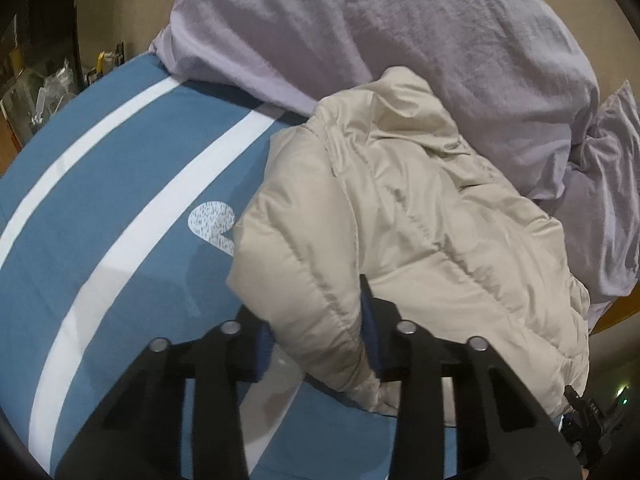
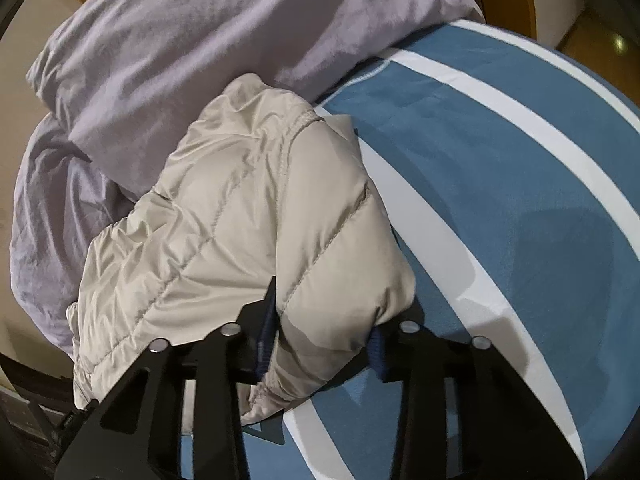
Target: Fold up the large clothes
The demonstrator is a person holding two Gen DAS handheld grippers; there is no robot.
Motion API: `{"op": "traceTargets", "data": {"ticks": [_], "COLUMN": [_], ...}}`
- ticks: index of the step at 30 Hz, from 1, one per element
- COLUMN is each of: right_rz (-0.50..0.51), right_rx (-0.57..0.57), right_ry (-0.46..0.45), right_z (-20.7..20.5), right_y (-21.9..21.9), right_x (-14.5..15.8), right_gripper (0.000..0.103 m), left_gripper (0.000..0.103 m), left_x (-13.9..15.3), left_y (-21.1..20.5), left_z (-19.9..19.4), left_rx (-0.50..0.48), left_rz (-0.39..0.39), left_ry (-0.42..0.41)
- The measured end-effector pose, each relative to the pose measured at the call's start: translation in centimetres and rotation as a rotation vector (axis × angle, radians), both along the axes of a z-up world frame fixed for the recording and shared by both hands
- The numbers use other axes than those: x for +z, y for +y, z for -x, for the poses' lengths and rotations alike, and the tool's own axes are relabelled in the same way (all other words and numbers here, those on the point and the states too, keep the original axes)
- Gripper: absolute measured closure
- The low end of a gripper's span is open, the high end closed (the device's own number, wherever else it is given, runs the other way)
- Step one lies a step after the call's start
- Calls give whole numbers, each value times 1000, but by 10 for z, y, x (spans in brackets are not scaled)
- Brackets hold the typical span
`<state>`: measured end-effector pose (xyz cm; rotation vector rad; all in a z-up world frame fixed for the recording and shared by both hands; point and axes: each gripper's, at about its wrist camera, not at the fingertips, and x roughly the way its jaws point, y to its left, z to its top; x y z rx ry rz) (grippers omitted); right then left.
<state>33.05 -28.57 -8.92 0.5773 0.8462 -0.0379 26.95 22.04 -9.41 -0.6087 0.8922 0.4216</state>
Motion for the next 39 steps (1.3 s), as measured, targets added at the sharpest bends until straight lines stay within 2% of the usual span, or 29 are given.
{"op": "traceTargets", "data": {"ticks": [2, 9, 17, 24, 28, 31, 33, 35, 37, 38, 39], "right_rz": [-1, 9, 14, -24, -21, 11, 42, 127, 176, 188, 200], "right_rx": [7, 56, 150, 227, 271, 271, 255, 207, 171, 166, 169], "right_ry": [-8, -22, -29, -27, -29, -17, -4, -12, -43, -46, -47], "right_z": [3, 18, 57, 98, 117, 120, 121, 125, 128, 126, 124], "right_y": [1, 8, 29, 41, 45, 44, 42, 38, 32, 31, 32], "right_x": [3, 7, 3, -6, -8, -4, 0, 8, 17, 19, 21], "right_gripper": [71, 73, 73, 73, 73, 66, 56, 35, 29, 29, 29], "left_gripper": [74, 76, 76, 76, 75, 72, 68, 60, 50, 42, 39], "left_x": [7, 23, 25, 28, 28, 24, 23, 23, 21, 21, 20], "left_y": [-4, 0, 15, 21, 23, 23, 21, 20, 20, 19, 18], "left_z": [3, 22, 84, 145, 167, 169, 171, 174, 177, 178, 178], "left_rx": [-11, -24, 29, 81, 111, 127, 144, 163, 173, 176, 177], "left_rz": [-21, -39, -21, -36, -41, -37, -49, -50, -35, -32, -31], "left_ry": [-14, -50, -54, -35, -16, -1, 12, 19, 13, 10, 9]}}
